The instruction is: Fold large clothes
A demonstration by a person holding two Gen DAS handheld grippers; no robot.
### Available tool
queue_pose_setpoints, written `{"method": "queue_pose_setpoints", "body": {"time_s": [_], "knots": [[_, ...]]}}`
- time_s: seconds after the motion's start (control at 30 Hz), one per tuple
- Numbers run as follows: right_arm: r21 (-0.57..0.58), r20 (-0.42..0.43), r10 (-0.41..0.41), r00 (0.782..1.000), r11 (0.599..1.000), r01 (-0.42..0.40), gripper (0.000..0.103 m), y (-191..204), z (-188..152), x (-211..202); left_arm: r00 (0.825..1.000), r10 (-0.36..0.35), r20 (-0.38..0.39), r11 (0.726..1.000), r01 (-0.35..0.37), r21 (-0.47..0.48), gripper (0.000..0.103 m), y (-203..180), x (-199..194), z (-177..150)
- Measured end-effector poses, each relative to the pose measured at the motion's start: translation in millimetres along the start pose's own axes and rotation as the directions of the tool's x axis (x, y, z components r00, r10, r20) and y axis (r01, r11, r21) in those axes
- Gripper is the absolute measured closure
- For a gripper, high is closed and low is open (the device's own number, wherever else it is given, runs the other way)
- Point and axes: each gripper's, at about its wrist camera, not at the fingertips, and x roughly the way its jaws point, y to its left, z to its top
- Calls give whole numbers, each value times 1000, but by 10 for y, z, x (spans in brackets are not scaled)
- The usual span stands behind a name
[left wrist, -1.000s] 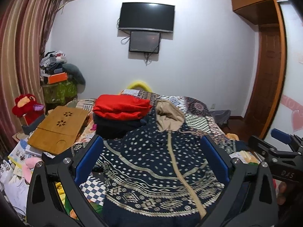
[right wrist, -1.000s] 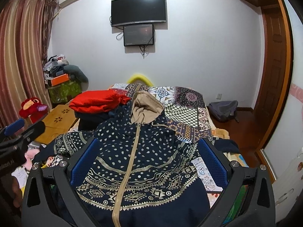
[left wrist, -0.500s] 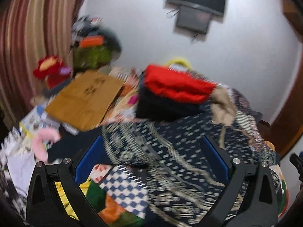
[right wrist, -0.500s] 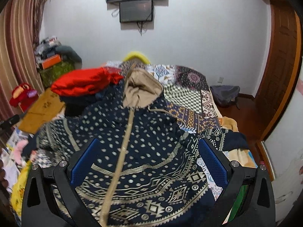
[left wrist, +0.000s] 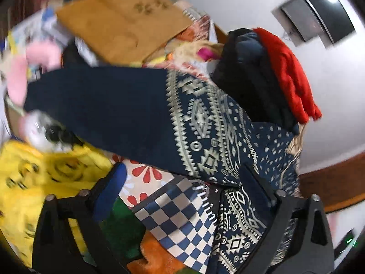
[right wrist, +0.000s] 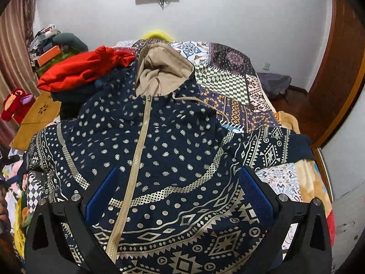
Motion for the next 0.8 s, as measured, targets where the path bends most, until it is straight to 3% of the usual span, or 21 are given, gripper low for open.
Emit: {"method": "queue_pose_setpoints", "body": {"time_s": [0.13, 0.33, 0.4, 0.47, 0.57, 0.6, 0.63, 0.73, 0.8], "knots": [[9, -23, 0, 1000, 1000, 0, 0, -16, 9, 101, 996, -80, -43, 992, 76, -104, 16, 173, 139, 12], [23, -50, 3, 999, 1000, -2, 0, -40, 13, 175, 999, -40, 11, 994, 41, -101, 32, 210, 210, 186], [28, -48, 0, 999, 1000, 2, 0, -51, 18, 168, 1000, 6, 22, 994, -4, -108, 48, 272, 264, 256], [35, -49, 0, 999, 999, 2, 0, -61, 25, 158, 999, 34, 34, 992, -29, -121, 53, 327, 304, 300], [44, -46, 1, 999, 999, 1, 0, -81, 30, 133, 994, 76, 78, 992, -67, -111, 73, 281, 268, 321], [47, -45, 1, 999, 999, 1, 0, -85, 33, 123, 989, 110, 99, 991, -102, -89, 86, 239, 225, 315], [48, -44, 1, 999, 999, 1, 0, -87, 34, 111, 976, 169, 134, 985, -165, -44, 92, 128, 172, 308], [51, -33, 2, 999, 999, -1, 0, -97, 33, 55, 943, 233, 239, 966, -254, 57, 95, -145, -27, 279], [53, -26, 3, 1000, 999, -1, 0, -104, 29, 20, 924, 219, 315, 955, -269, 127, 97, -378, -201, 254]]}}
